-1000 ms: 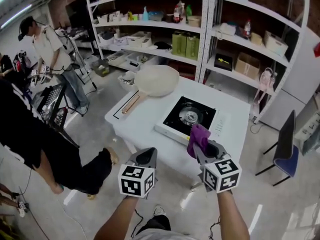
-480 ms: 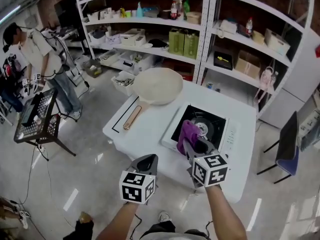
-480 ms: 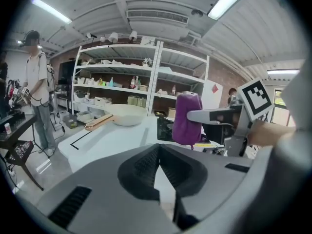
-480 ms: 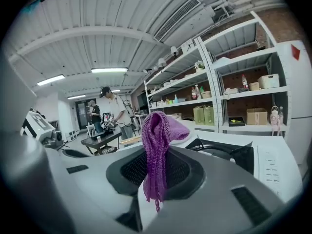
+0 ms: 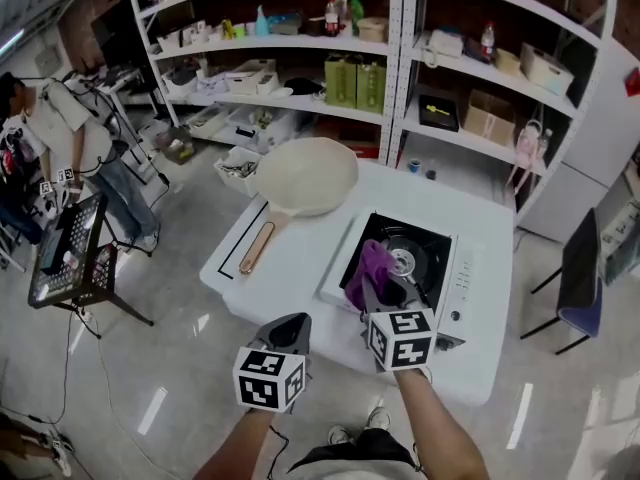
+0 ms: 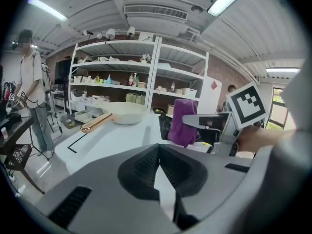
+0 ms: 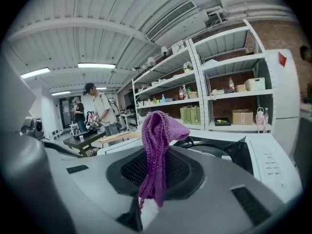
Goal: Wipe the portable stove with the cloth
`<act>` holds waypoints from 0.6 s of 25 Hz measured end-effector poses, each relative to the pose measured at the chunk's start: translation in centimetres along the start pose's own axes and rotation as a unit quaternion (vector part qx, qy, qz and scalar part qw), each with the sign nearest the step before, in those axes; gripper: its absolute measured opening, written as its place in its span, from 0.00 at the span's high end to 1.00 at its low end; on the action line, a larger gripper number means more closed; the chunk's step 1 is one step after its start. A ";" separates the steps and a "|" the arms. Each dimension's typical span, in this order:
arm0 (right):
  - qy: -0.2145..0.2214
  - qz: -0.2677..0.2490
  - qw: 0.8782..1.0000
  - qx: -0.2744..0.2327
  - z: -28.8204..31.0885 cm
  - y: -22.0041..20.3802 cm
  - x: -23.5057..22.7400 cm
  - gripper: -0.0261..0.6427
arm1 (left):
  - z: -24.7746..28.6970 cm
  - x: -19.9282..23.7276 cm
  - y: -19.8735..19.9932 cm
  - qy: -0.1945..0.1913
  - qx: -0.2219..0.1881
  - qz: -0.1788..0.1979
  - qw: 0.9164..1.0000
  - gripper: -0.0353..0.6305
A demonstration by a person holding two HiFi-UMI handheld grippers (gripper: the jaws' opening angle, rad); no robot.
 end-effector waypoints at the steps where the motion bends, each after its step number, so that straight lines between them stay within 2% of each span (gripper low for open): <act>1: -0.008 -0.009 1.000 0.003 -0.2 0.0 -0.3 0.86 | 0.3 -0.2 0.1 -0.002 0.001 0.003 1.000 0.94; 7: -0.035 -0.049 0.998 0.010 -1.8 0.0 -2.1 0.86 | 2.2 -1.9 1.6 -0.018 -0.004 0.017 1.000 0.94; 15: -0.060 -0.047 0.997 0.013 -4.3 -0.2 -4.3 0.86 | 3.9 -4.3 2.7 -0.039 -0.013 0.025 0.999 0.94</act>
Point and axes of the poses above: the fingertips, and each gripper's own axes: z forward along the fingers, x to its left, y out of its top, the point moved 6 cm from there along -z, backward along the fingers, and after that the axes turned 9 degrees about z, right-handed, at the moved point
